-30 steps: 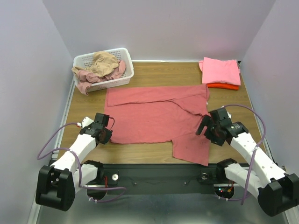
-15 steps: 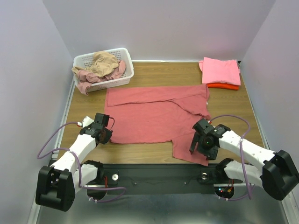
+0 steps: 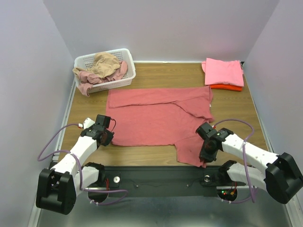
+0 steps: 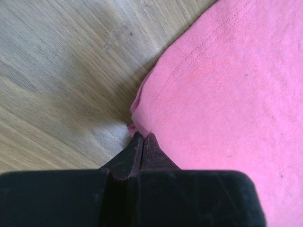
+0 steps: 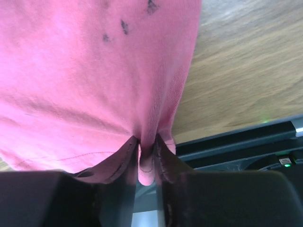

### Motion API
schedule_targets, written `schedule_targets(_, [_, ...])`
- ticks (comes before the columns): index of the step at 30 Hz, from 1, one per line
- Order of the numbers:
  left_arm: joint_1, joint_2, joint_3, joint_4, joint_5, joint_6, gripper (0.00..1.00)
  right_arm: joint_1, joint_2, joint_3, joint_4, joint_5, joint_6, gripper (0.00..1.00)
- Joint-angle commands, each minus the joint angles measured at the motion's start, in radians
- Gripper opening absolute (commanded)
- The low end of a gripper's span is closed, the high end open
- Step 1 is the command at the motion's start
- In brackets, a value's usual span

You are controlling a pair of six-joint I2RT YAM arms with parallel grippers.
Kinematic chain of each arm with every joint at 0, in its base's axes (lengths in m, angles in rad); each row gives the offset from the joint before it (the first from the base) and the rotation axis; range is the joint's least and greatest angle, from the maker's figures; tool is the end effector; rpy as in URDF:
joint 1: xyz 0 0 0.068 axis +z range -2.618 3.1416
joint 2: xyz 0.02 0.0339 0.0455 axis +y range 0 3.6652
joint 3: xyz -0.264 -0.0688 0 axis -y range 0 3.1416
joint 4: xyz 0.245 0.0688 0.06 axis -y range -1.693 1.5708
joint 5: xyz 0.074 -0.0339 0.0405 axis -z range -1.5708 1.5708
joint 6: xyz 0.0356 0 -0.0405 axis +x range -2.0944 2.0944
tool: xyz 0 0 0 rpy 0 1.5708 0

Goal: Fold and stack the t-shirts
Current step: Fold the tshirt

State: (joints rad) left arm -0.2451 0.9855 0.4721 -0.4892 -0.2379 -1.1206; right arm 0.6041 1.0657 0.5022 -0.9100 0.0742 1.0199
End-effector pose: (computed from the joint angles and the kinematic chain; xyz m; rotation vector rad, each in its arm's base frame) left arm 0.1723 -0.0344 0.1740 -1.1595 2.2679 -0.2330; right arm 0.1184 0.0785 0.1554 0.6288 2.9546 0.0296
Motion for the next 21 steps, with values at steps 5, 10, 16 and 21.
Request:
schedule_targets(5, [0.001, -0.039, 0.011, -0.026, 0.009, 0.031, 0.0, 0.011, -0.01, 0.065, 0.062, 0.061, -0.021, 0.12])
schedule_targets(10, [0.001, -0.056, 0.023, -0.032, 0.02, 0.045, 0.0, 0.011, 0.017, 0.145, 0.04, 0.119, -0.056, 0.01])
schedule_targets(16, [0.001, -0.038, 0.048, -0.012, 0.054, 0.068, 0.0, 0.01, 0.049, 0.285, 0.028, 0.182, -0.106, 0.0])
schedule_targets(21, [0.001, -0.007, 0.08, -0.017, 0.048, 0.084, 0.0, 0.006, 0.1, 0.395, 0.028, 0.277, -0.119, 0.01])
